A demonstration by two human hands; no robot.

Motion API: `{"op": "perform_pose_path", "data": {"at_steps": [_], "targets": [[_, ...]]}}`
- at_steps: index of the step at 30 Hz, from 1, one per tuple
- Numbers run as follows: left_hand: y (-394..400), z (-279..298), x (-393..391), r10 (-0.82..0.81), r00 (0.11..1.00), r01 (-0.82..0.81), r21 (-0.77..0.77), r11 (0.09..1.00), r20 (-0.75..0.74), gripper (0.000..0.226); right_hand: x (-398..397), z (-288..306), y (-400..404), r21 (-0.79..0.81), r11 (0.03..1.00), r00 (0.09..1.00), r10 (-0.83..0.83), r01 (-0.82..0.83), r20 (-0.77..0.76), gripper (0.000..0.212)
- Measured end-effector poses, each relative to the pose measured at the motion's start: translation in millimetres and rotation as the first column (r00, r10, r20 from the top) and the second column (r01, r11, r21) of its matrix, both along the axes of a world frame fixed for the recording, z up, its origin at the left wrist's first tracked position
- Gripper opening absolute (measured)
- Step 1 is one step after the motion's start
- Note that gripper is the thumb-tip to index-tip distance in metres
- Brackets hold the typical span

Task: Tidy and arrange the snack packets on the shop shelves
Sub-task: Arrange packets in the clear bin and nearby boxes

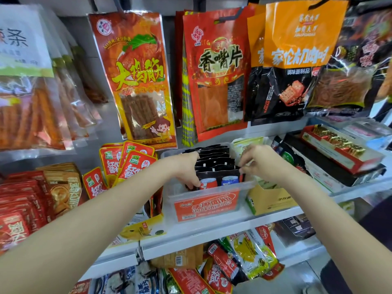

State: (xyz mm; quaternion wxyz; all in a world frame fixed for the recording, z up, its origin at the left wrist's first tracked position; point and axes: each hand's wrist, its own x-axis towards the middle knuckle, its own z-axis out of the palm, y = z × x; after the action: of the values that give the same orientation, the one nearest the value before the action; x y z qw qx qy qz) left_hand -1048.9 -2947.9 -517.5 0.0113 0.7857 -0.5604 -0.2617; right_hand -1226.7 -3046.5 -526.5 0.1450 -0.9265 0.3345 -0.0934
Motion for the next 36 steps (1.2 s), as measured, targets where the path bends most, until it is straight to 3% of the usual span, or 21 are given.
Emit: {"op": "perform_pose_path", "data": {"at_steps": [3, 5, 7, 11, 15, 17, 21, 25, 27, 30, 32, 36], "targets": [[6, 6, 8, 0.025, 0.998, -0.026, 0.025, 0.999, 0.057, 0.066, 1, -2, 4, 0.009, 0.999, 0.999, 0.036, -0.037, 0.028, 0.012], [10, 9, 16, 0.030, 0.984, -0.036, 0.036, 0.999, 0.176, 0.054, 4, -5, 4, -0.063, 0.997, 0.999, 0.047, -0.046, 0.020, 0.012], [13, 9, 20, 0.037, 0.974, -0.049, 0.050, 0.998, 0.224, 0.059, 10, -6, 4, -0.137, 0.989, 0.997, 0.066, -0.060, 0.036, 0.012], [9, -2, 22, 0.059, 0.991, -0.063, 0.037, 0.997, 0.117, 0.062, 29, -5, 7, -0.111, 0.985, 0.988, 0.139, -0.132, 0.067, 0.011], [8, -5, 16, 0.099, 0.988, -0.107, -0.068, 0.992, -0.117, 0.050, 30, -9, 2, -0.089, 0.993, 0.996, 0.086, -0.084, 0.023, 0.012], [11, 0, 16, 0.154, 0.971, -0.163, -0.038, 0.986, -0.182, 0.053, 22, -9, 0, -0.067, 0.995, 0.996, 0.075, -0.071, 0.057, 0.017], [14, 1, 24, 0.213, 0.963, -0.209, 0.044, 0.977, -0.163, 0.049, 4, -1, 10, 0.093, 0.983, 0.979, 0.145, -0.160, 0.146, 0.025], [16, 7, 20, 0.268, 0.909, -0.260, 0.069, 0.963, -0.319, 0.043, -2, -1, 16, 0.091, 0.981, 0.981, 0.161, -0.171, 0.104, 0.021], [17, 16, 14, 0.250, 0.953, -0.257, -0.021, 0.966, -0.173, 0.042, -9, -1, 13, 0.082, 0.991, 0.981, 0.093, -0.108, 0.168, 0.017], [17, 22, 2, 0.203, 0.979, -0.202, -0.234, 0.951, -0.019, 0.061, -26, 1, 11, 0.103, 0.994, 0.966, 0.005, -0.033, 0.257, 0.010], [14, 23, -13, 0.140, 0.989, -0.115, -0.328, 0.938, 0.052, 0.054, -37, 3, 8, 0.090, 0.995, 0.956, -0.059, 0.034, 0.288, 0.012], [-1, 19, -42, 0.015, 1.000, -0.006, -0.390, 0.921, 0.019, 0.044, -69, 8, -8, -0.075, 0.964, 0.938, -0.227, 0.254, 0.262, 0.023]]}}
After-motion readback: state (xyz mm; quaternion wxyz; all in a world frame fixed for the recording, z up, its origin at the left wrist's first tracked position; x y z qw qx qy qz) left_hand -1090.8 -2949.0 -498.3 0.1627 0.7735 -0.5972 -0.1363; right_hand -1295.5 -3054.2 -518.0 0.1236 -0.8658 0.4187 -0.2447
